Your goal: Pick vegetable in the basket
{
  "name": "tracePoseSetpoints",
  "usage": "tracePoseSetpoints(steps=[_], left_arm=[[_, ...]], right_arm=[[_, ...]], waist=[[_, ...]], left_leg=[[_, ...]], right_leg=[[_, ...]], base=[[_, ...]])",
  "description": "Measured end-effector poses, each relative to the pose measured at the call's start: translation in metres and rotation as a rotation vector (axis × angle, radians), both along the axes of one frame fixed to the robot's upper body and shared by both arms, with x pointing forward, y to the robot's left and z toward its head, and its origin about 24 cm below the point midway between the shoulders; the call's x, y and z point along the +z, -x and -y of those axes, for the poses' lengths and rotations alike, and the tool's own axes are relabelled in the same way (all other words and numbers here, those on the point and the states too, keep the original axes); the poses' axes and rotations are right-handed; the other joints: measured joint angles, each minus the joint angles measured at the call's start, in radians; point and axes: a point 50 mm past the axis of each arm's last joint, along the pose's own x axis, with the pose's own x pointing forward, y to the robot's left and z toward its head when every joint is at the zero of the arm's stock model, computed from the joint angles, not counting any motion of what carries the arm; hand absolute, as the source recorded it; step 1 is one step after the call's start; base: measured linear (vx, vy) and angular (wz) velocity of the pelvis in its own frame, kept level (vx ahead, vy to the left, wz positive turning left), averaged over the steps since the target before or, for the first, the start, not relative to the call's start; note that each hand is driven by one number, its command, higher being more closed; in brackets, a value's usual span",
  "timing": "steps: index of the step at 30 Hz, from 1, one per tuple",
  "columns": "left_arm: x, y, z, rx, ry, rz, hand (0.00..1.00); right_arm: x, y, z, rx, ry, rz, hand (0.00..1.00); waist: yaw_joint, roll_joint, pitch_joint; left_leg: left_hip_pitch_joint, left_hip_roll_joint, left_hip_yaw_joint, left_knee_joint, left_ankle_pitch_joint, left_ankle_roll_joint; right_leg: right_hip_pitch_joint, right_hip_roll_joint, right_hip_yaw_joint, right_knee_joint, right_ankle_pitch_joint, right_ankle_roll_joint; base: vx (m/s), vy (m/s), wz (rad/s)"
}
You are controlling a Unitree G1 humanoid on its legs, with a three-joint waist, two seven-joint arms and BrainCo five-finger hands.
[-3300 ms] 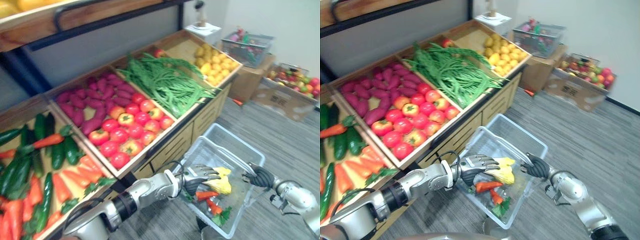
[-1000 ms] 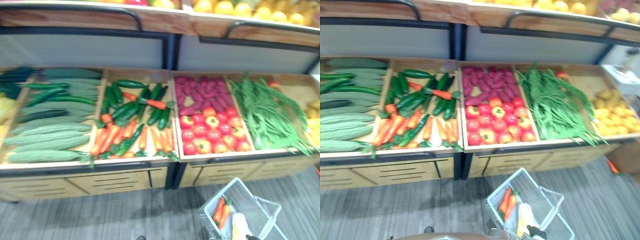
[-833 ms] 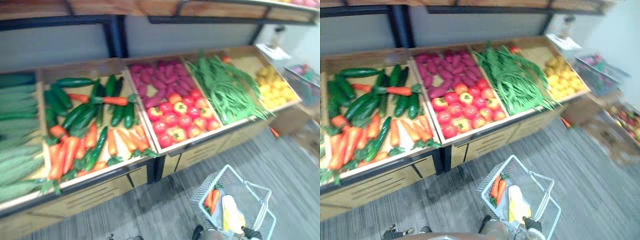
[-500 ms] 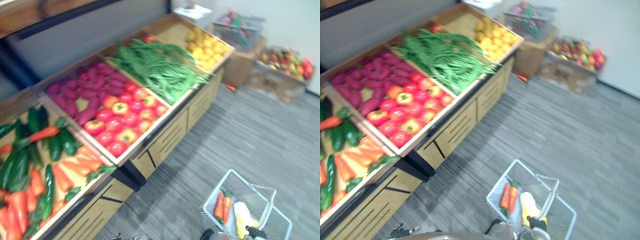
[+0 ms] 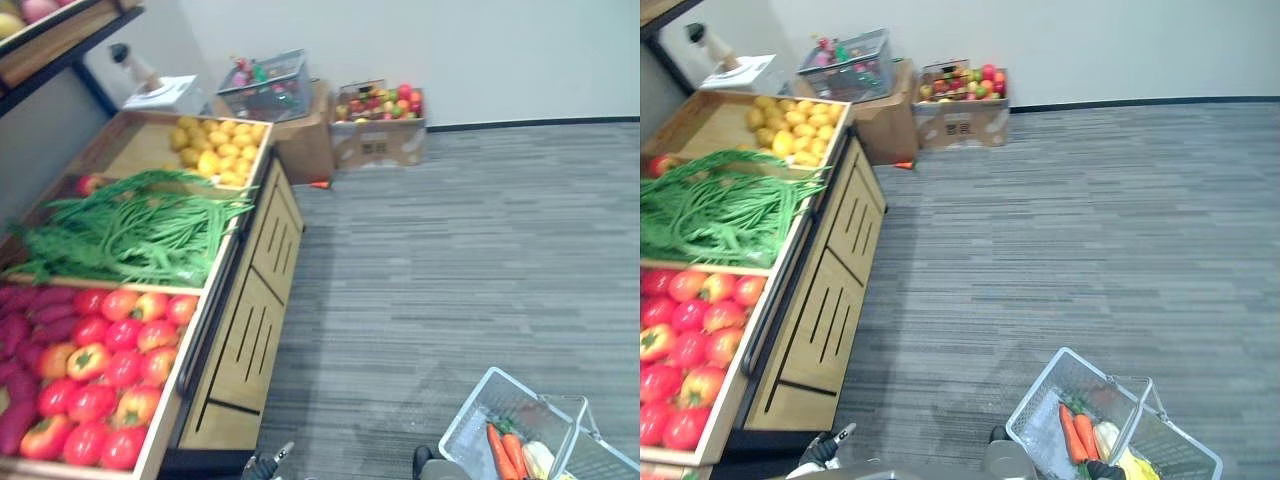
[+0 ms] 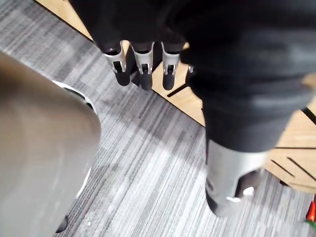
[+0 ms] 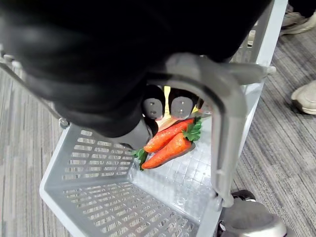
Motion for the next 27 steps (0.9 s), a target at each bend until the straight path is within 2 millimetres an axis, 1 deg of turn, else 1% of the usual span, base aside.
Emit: tracePoseSetpoints(steps=[1,2,3,4,5,6,7,9,10,11,12,13,17,19,22,23,24,27], left_arm=[[0.0,0.0,0.0,0.0,-0.002,0.002,0.0],[0.0,0.0,-0.001,0.001,-0.004,0.002,0.0],[0.0,0.001,-0.003,0.015,-0.002,0.001,0.0],[0.0,0.003,-0.007,0.014,-0.018,-0.006,0.0],[0.001,0.003,-0.009,0.011,-0.023,-0.007,0.0],[0.001,0.003,-0.014,0.013,-0.035,-0.006,0.0],[0.002,0.003,-0.017,0.009,-0.043,-0.007,0.0],[0.001,0.005,-0.018,0.002,-0.048,-0.017,0.0],[0.002,0.005,-0.018,-0.002,-0.048,-0.017,0.0],[0.002,0.004,-0.017,-0.004,-0.048,-0.016,0.0],[0.001,0.004,-0.017,-0.018,-0.051,-0.02,0.0],[0.002,0.003,-0.016,-0.035,-0.055,-0.02,0.0],[0.001,0.0,-0.011,-0.119,-0.057,-0.023,0.0],[0.001,-0.001,-0.011,-0.133,-0.056,-0.021,0.0],[0.001,-0.001,-0.01,-0.15,-0.05,-0.018,0.0],[0.001,-0.001,-0.01,-0.152,-0.047,-0.018,0.0],[0.001,-0.001,-0.01,-0.153,-0.045,-0.018,0.0],[0.001,-0.001,-0.01,-0.155,-0.044,-0.019,0.0]], right_arm=[[0.0,0.0,0.0,0.004,0.0,0.001,1.0],[0.0,0.0,-0.001,0.017,0.002,-0.003,1.0],[0.0,-0.001,-0.001,0.019,0.003,0.0,1.0],[-0.003,0.001,-0.012,0.02,-0.023,0.008,1.0],[-0.004,0.002,-0.014,0.019,-0.029,0.006,1.0],[-0.006,0.004,-0.021,0.016,-0.047,0.005,1.0],[-0.008,0.007,-0.025,0.011,-0.056,-0.002,1.0],[-0.008,0.007,-0.027,0.012,-0.057,0.003,1.0],[-0.007,0.005,-0.028,0.015,-0.057,0.015,1.0],[-0.008,0.004,-0.029,0.016,-0.058,0.019,1.0],[-0.008,0.003,-0.031,0.022,-0.068,0.026,1.0],[-0.008,0.003,-0.031,0.026,-0.074,0.027,1.0],[-0.008,0.002,-0.031,0.028,-0.08,0.027,1.0],[-0.008,0.002,-0.032,0.029,-0.081,0.028,1.0],[-0.007,-0.006,-0.033,0.053,-0.093,0.047,1.0],[-0.008,-0.005,-0.034,0.059,-0.097,0.043,1.0],[-0.009,-0.004,-0.035,0.061,-0.106,0.037,1.0],[-0.01,-0.003,-0.037,0.067,-0.122,0.033,1.0]], waist=[[0.007,0.001,0.0],[0.011,0.009,-0.003],[0.018,0.009,-0.005],[0.012,-0.012,-0.022],[0.012,-0.018,-0.023],[0.011,-0.043,-0.027],[0.011,-0.061,-0.038],[0.013,-0.069,-0.051],[0.016,-0.079,-0.058],[0.021,-0.079,-0.057],[0.032,-0.078,-0.058],[0.034,-0.078,-0.058],[0.033,-0.067,-0.064],[0.035,-0.068,-0.066],[0.035,-0.071,-0.067],[0.035,-0.073,-0.07],[0.035,-0.078,-0.073],[0.036,-0.08,-0.077]], left_leg=[[-0.013,-0.005,-0.032,-0.027,0.002,0.001],[-0.025,-0.011,-0.09,-0.08,0.019,0.001],[-0.037,-0.016,-0.099,-0.081,0.023,0.0],[-0.043,-0.05,-0.071,-0.072,0.007,0.019],[-0.042,-0.057,-0.064,-0.071,0.005,0.022],[-0.038,-0.083,-0.042,-0.074,0.002,0.04],[-0.024,-0.11,-0.025,-0.08,-0.003,0.054],[-0.005,-0.127,-0.011,-0.096,-0.004,0.059],[0.014,-0.134,0.01,-0.11,-0.007,0.064],[0.019,-0.135,0.016,-0.113,-0.009,0.067],[0.035,-0.135,0.034,-0.12,-0.011,0.07],[0.045,-0.136,0.041,-0.126,-0.011,0.07],[0.09,-0.131,0.063,-0.146,-0.012,0.07],[0.099,-0.128,0.072,-0.145,-0.015,0.07],[0.101,-0.123,0.088,-0.145,-0.023,0.072],[0.101,-0.117,0.089,-0.145,-0.023,0.071],[0.102,-0.111,0.089,-0.146,-0.024,0.069],[0.102,-0.102,0.088,-0.146,-0.025,0.069]], right_leg=[[-0.005,0.001,0.023,-0.001,0.005,0.01],[-0.012,0.008,0.056,-0.011,0.017,0.036],[-0.015,0.01,0.084,-0.021,0.025,0.055],[0.0,-0.02,0.113,-0.06,0.047,0.086],[0.0,-0.03,0.117,-0.066,0.052,0.094],[-0.001,-0.057,0.133,-0.074,0.06,0.106],[0.001,-0.082,0.14,-0.078,0.062,0.11],[0.004,-0.096,0.147,-0.088,0.067,0.116],[0.003,-0.1,0.159,-0.089,0.069,0.119],[0.003,-0.101,0.16,-0.089,0.07,0.121],[0.003,-0.1,0.162,-0.088,0.071,0.123],[0.003,-0.099,0.162,-0.087,0.071,0.123],[0.018,-0.088,0.117,-0.071,0.072,0.122],[0.023,-0.085,0.117,-0.07,0.072,0.122],[0.018,-0.08,0.112,-0.078,0.078,0.116],[0.026,-0.077,0.101,-0.096,0.088,0.113],[0.037,-0.076,0.094,-0.12,0.097,0.118],[0.051,-0.069,0.083,-0.145,0.108,0.117]], base=[[0.0,0.24,-1.04],[-0.01,0.275,-0.92],[0.04,0.342,-0.87],[0.07,0.3,-0.52],[0.1,0.314,-0.32],[0.13,0.343,-0.22],[0.12,0.308,-0.24],[0.11,0.157,-0.26],[0.11,0.089,-0.34],[0.14,0.082,-0.45],[0.12,0.035,-0.36],[0.11,0.02,-0.4],[0.06,-0.02,-0.18],[0.01,-0.023,-0.15],[-0.04,-0.028,-0.18],[-0.05,-0.051,-0.05],[-0.05,-0.057,-0.03],[-0.05,-0.066,0.02]])
